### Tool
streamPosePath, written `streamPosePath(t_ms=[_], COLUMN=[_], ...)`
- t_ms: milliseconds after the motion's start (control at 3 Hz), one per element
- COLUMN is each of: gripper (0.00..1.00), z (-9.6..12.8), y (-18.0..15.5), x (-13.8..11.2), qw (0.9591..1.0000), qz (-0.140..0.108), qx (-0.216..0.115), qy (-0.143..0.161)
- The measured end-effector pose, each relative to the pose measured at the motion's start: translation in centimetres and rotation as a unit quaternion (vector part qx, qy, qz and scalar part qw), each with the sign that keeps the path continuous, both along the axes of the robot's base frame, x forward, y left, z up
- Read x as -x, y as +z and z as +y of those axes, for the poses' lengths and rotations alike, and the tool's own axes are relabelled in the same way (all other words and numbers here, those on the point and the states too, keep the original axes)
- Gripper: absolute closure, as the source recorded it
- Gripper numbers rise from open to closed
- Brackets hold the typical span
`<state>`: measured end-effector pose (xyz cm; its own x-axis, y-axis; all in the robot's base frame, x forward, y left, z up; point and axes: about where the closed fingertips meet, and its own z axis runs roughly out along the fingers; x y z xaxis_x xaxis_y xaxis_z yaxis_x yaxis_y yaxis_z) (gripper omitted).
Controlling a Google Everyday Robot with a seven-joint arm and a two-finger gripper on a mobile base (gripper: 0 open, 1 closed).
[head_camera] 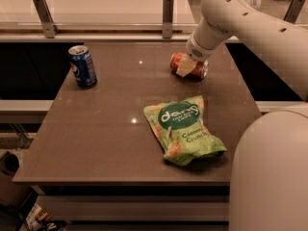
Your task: Knock coke can over
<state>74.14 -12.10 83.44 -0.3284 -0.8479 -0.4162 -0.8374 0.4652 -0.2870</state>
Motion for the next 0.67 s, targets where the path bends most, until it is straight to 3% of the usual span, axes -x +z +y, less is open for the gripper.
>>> streamPosePath(t_ms=[667], gripper=[0.36], z=[0.18], y=[-0.28], x=[-0.01], qw=[1.0], qz=[0.003], qx=[0.0], qy=[0.001])
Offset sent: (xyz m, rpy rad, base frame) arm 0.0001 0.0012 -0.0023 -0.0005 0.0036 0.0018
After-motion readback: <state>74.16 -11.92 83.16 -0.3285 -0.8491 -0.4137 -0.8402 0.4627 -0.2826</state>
